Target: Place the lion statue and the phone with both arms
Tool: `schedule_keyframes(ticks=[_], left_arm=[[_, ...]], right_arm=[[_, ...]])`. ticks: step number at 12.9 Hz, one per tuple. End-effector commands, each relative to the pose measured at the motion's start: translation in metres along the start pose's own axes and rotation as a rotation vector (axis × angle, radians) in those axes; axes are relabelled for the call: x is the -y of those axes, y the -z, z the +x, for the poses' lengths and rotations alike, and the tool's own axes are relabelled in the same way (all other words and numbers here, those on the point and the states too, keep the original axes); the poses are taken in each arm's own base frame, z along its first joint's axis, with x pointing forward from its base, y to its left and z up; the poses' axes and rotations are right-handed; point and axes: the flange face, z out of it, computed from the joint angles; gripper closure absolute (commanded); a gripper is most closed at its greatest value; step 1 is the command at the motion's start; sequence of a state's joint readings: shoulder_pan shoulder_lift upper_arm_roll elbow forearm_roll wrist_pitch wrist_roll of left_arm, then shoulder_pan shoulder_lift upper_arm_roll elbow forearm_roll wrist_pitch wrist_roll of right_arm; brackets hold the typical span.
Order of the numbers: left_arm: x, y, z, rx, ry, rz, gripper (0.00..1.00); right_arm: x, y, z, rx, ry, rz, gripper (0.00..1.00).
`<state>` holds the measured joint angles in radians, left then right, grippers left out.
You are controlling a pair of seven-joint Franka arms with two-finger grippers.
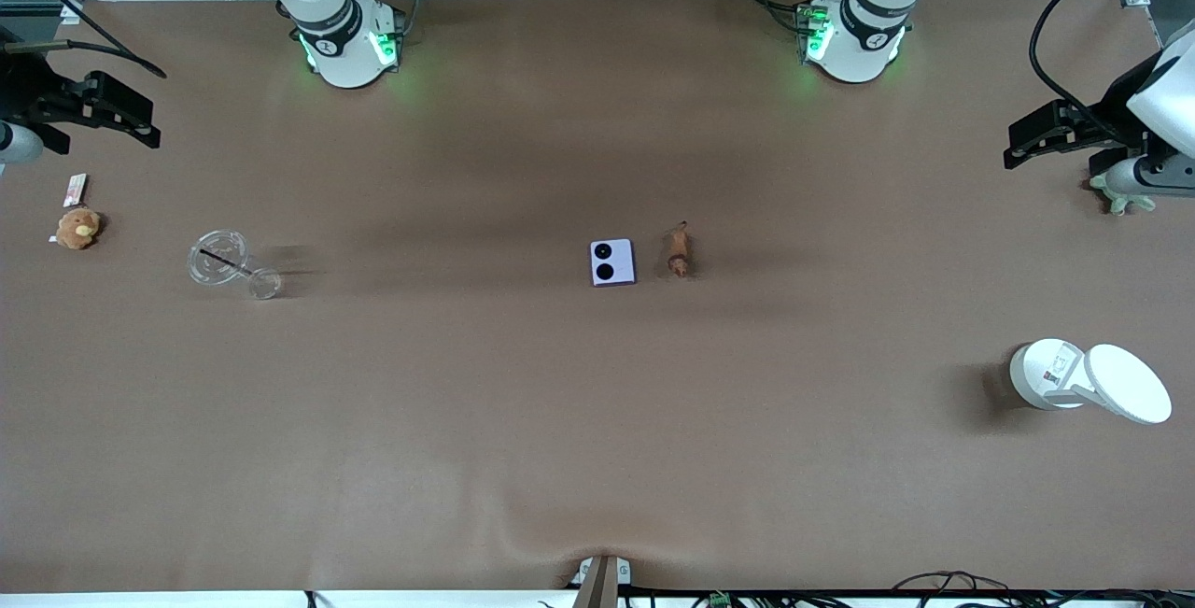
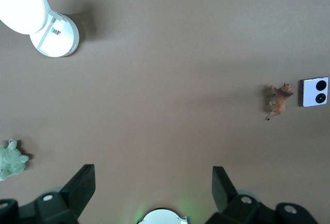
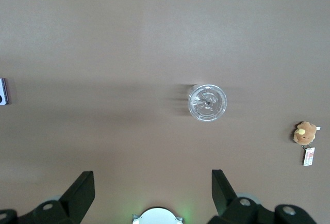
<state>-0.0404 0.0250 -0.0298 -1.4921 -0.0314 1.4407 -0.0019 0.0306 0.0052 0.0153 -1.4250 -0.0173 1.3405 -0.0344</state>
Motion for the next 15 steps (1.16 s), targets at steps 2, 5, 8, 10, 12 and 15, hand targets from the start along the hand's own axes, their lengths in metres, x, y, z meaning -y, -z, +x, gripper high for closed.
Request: schedule_keyframes(ticks=[2, 5, 8, 10, 12, 15], left_arm=[[-0.003, -0.001, 0.001, -0.004, -0.002, 0.035, 0.00], [-0.002, -0.005, 0.004, 0.003, -0.007, 0.036, 0.00], [-0.001, -0.003, 0.004, 0.002, 0.001, 0.033, 0.00], [0.000, -0.002, 0.004, -0.001, 0.005, 0.023, 0.00], [-0.001, -0.002, 0.004, -0.003, 0.004, 0.021, 0.00], [0.000, -0.002, 0.004, -0.001, 0.008, 0.017, 0.00]], right_arm=[[-0.002, 0.003, 0.001, 0.006, 0.001, -0.015, 0.00], [-0.008, 0.002, 0.000, 0.011, -0.009, -0.016, 0.00], [-0.013, 0.001, 0.000, 0.017, -0.019, -0.015, 0.00], [-0.015, 0.000, 0.000, 0.019, -0.025, -0.014, 0.00], [-0.015, 0.000, 0.000, 0.019, -0.027, -0.013, 0.00], [-0.020, -0.001, -0.001, 0.028, -0.037, -0.008, 0.00]])
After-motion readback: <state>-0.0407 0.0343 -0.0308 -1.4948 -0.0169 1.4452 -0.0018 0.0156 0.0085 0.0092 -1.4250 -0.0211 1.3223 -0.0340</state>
